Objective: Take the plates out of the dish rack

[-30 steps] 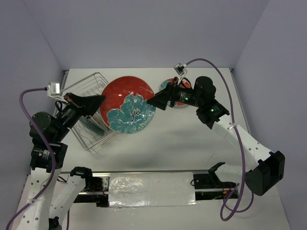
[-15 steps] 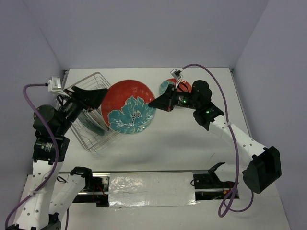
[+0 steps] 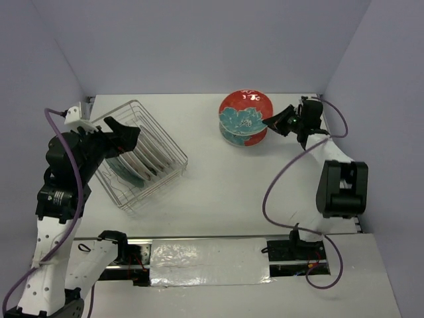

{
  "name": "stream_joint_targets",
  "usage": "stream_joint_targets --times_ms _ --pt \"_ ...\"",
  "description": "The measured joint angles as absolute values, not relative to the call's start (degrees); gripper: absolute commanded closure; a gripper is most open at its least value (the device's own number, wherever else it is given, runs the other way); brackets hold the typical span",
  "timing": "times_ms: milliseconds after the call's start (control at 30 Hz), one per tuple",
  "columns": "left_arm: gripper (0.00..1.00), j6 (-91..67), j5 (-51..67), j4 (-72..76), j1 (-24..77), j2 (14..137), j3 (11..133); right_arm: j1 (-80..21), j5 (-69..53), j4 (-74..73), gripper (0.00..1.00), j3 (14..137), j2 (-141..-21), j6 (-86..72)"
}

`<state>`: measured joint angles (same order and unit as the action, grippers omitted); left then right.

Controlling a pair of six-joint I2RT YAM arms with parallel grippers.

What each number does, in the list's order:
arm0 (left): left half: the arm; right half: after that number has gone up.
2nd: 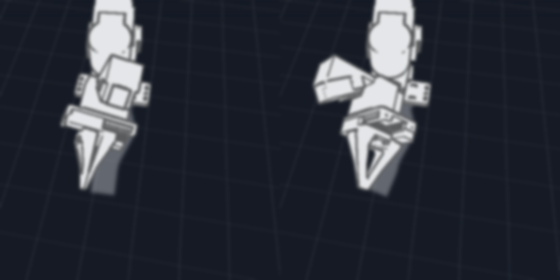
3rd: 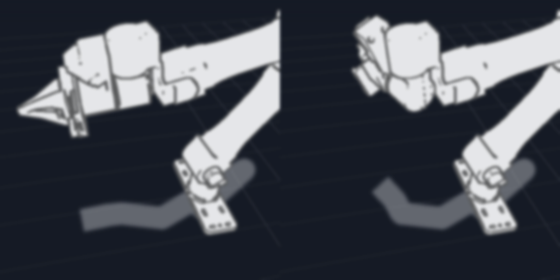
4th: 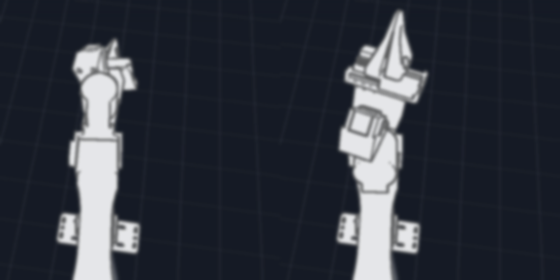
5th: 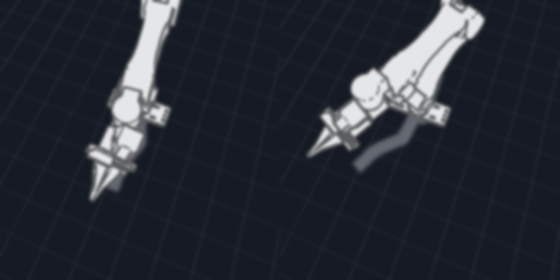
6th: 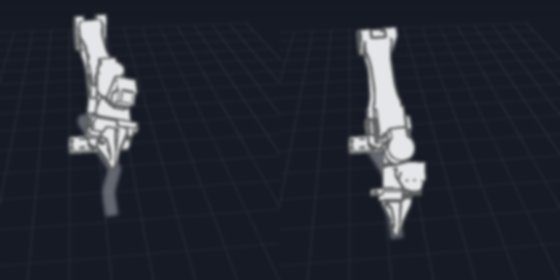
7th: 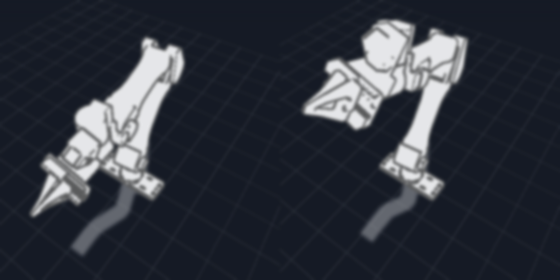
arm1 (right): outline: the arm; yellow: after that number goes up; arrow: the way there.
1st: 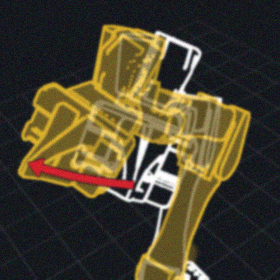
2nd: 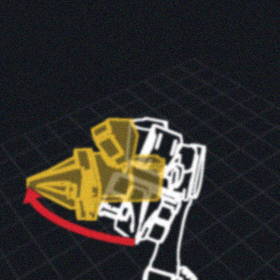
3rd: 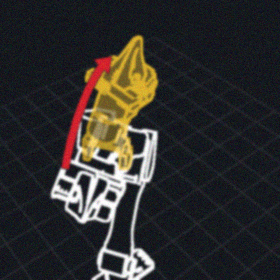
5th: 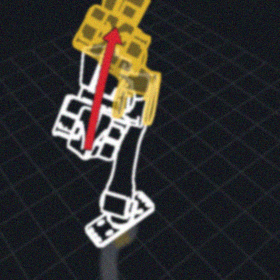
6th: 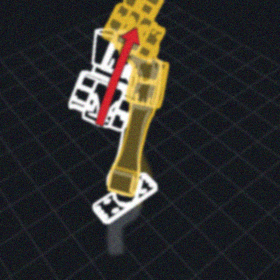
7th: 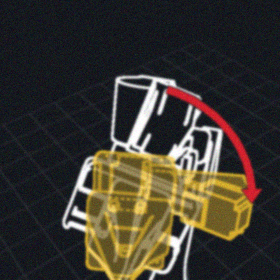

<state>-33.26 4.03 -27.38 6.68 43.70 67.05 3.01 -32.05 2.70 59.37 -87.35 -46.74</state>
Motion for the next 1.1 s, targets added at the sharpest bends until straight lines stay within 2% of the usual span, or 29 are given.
stream_joint_targets --times_ms 233,333,700,767,800,833,900,933,1100 --pt "0.0 -26.85 -0.73 -31.24 6.7 38.96 65.63 8.14 -32.23 -4.67 1.0 71.57 -108.25 -43.68" --pt "0.0 -25.8 -2.11 -31.27 6.7 38.24 64.9 8.05 -32.77 -7.46 0.99 76.84 -112.92 -41.23" --pt "0.0 -25.47 -3.27 -29.78 6.7 41.91 57.32 7.38 -33.36 -16.97 0.89 81.14 -114.74 -31.73" --pt "0.0 -25.45 -3.6 -29.5 6.7 42.09 55.77 6.76 -33.12 -18.44 0.82 82.28 -114.78 -30.48" --pt "0.0 -25.43 -3.86 -29.5 6.7 42.11 55.16 6.48 -33.01 -18.96 0.75 82.98 -114.78 -30.0" --pt "0.01 -25.41 -4.21 -29.41 6.7 42.11 54.74 6.11 -32.73 -19.49 0.64 83.72 -114.78 -29.28" --pt "0.0 -25.34 -4.99 -29.12 6.7 42.0 54.08 5.15 -31.11 -21.63 0.54 85.36 -114.78 -27.75" --pt "0.0 -25.28 -5.52 -29.06 6.7 41.78 53.78 4.51 -29.71 -23.31 0.45 86.39 -114.8 -26.92" --pt "0.0 -25.19 -6.68 -28.56 6.7 39.35 52.8 1.23 -21.3 -32.4 0.36 97.01 -118.5 -22.98"
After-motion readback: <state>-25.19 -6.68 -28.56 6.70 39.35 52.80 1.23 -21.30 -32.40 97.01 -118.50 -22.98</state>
